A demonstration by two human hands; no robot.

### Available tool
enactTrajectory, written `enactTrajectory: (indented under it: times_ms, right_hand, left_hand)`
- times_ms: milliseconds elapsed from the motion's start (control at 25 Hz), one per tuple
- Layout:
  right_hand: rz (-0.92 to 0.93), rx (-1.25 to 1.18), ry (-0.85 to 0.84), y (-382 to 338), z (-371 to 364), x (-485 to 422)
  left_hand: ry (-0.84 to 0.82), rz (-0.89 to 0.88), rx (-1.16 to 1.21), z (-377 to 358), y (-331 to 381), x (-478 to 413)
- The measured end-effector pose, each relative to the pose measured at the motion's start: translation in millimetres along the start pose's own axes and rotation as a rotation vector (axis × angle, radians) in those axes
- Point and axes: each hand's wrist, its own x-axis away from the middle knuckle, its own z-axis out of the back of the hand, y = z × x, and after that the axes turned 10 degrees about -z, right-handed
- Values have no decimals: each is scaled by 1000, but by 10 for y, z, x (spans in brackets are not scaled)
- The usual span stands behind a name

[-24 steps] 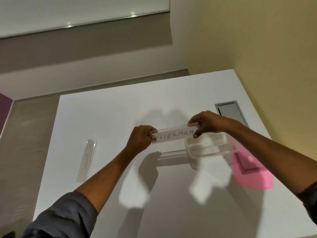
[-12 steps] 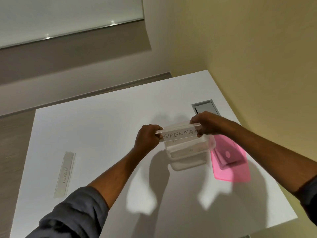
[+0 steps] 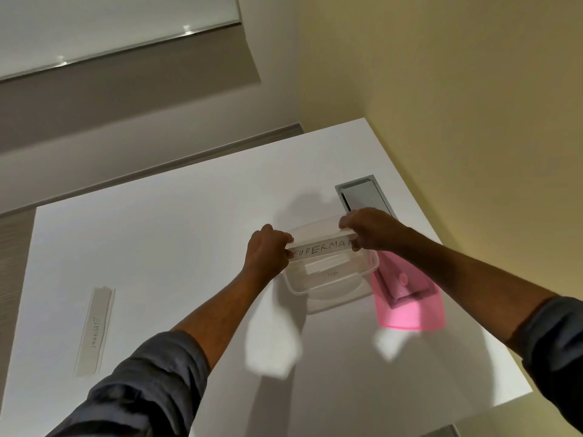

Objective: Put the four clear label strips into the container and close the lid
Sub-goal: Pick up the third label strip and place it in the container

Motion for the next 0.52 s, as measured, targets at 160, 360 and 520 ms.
enactTrajectory:
  times_ms: [160, 360, 520]
  right_hand:
    - [53, 175, 38, 23, -176, -105]
    - [42, 257, 43, 9, -321, -196]
    - [35, 304, 57, 13, -400, -233]
  left_hand:
    - [-65, 29, -77, -102, 7, -87]
    - [-108, 37, -189, -179, 8, -183]
    - [-188, 23, -278, -213, 27, -274]
